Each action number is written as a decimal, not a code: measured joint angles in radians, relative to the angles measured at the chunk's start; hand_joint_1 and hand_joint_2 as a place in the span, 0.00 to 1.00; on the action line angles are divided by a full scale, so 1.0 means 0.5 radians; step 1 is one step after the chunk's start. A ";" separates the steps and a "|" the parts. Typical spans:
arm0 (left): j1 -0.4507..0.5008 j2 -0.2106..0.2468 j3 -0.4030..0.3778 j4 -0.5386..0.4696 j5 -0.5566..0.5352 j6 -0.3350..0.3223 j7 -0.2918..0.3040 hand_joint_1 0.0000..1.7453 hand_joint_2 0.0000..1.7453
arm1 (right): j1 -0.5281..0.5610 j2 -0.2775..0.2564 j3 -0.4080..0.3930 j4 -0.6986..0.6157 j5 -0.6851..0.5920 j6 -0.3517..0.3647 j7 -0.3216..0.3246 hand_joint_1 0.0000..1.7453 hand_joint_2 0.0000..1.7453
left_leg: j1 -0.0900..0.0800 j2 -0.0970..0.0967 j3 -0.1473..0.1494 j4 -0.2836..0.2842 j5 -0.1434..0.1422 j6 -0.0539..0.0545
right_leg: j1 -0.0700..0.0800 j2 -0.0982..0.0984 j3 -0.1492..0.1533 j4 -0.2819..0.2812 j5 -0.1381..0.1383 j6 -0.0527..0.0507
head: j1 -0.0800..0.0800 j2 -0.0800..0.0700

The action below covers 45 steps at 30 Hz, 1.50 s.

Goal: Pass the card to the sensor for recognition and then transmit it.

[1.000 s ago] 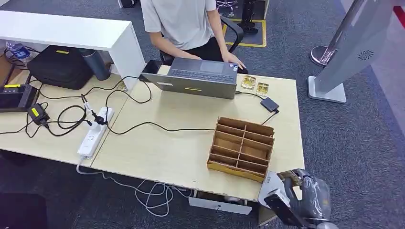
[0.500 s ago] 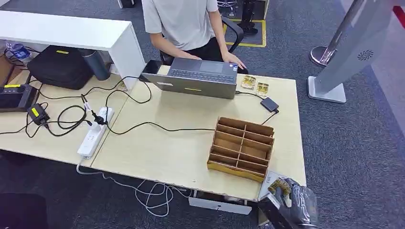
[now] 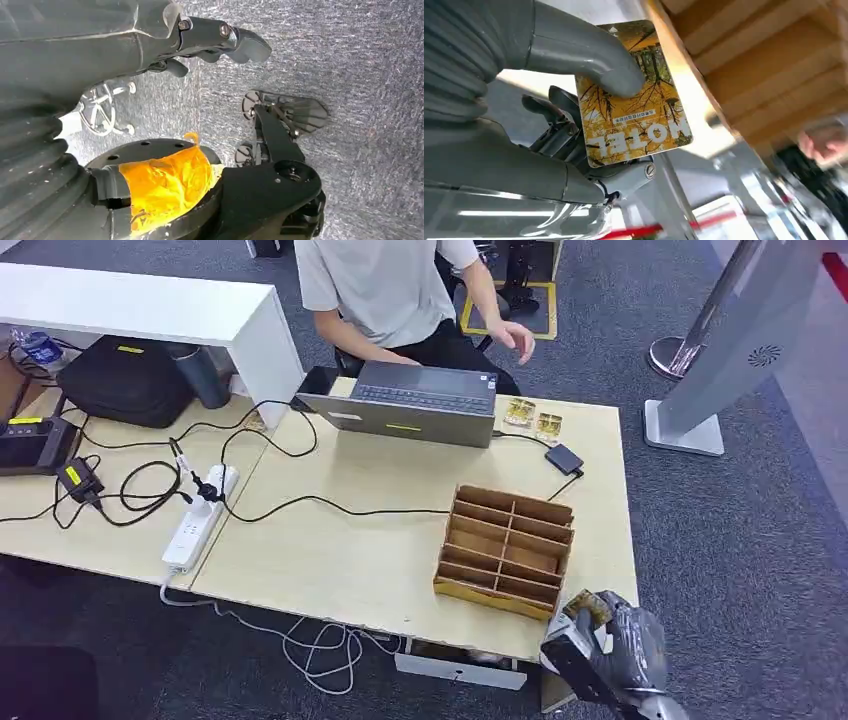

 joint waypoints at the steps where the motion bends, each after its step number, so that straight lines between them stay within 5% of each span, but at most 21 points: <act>1: -0.001 0.002 0.000 0.000 -0.011 -0.001 0.000 0.00 1.00 | -0.050 -0.002 -0.014 -0.043 0.004 0.015 -0.002 1.00 1.00 | 0.000 0.001 0.001 0.000 0.000 0.000 | 0.000 0.001 0.000 0.000 0.000 0.000 | -0.001 0.000; 14: -0.005 0.005 -0.001 0.000 -0.089 -0.030 -0.040 0.00 1.00 | -0.718 -0.019 0.049 -0.220 0.174 0.175 0.054 1.00 1.00 | 0.000 0.001 -0.001 0.000 0.001 -0.001 | 0.000 0.002 0.000 0.001 0.001 0.000 | 0.000 -0.001; 21: -0.026 0.003 -0.005 0.000 -0.133 -0.041 -0.042 0.00 1.00 | -1.082 0.082 0.253 0.055 0.329 0.218 0.179 1.00 1.00 | 0.001 -0.002 0.001 0.000 0.003 -0.003 | 0.001 -0.001 0.000 0.002 0.002 0.000 | 0.000 0.000; 31: -0.029 0.003 -0.008 0.001 -0.155 -0.044 -0.041 0.00 1.00 | -1.186 0.112 0.328 0.177 0.367 0.221 0.209 1.00 1.00 | 0.000 -0.002 -0.003 0.000 0.002 -0.002 | 0.000 0.000 0.000 0.001 0.001 0.000 | 0.000 0.000; 40: -0.062 -0.003 -0.053 0.001 -0.243 -0.069 -0.003 0.00 1.00 | -1.574 0.276 0.464 0.794 0.671 0.215 0.469 1.00 1.00 | 0.001 -0.001 -0.002 0.000 0.007 -0.007 | 0.001 0.001 -0.003 0.004 0.003 -0.002 | 0.001 -0.001; 41: -0.063 -0.004 -0.053 0.001 -0.242 -0.072 -0.002 0.00 1.00 | -1.602 0.288 0.467 0.850 0.681 0.211 0.472 0.00 1.00 | 0.001 -0.002 -0.002 0.000 0.007 -0.007 | 0.001 0.001 -0.003 0.004 0.003 -0.002 | 0.001 -0.001; 45: -0.066 -0.006 -0.056 0.001 -0.251 -0.104 -0.016 0.00 1.00 | -1.654 0.330 0.485 0.994 0.690 0.162 0.458 0.00 1.00 | 0.001 -0.002 -0.003 0.001 0.006 -0.007 | 0.001 0.001 -0.005 0.003 0.003 -0.002 | -0.001 0.000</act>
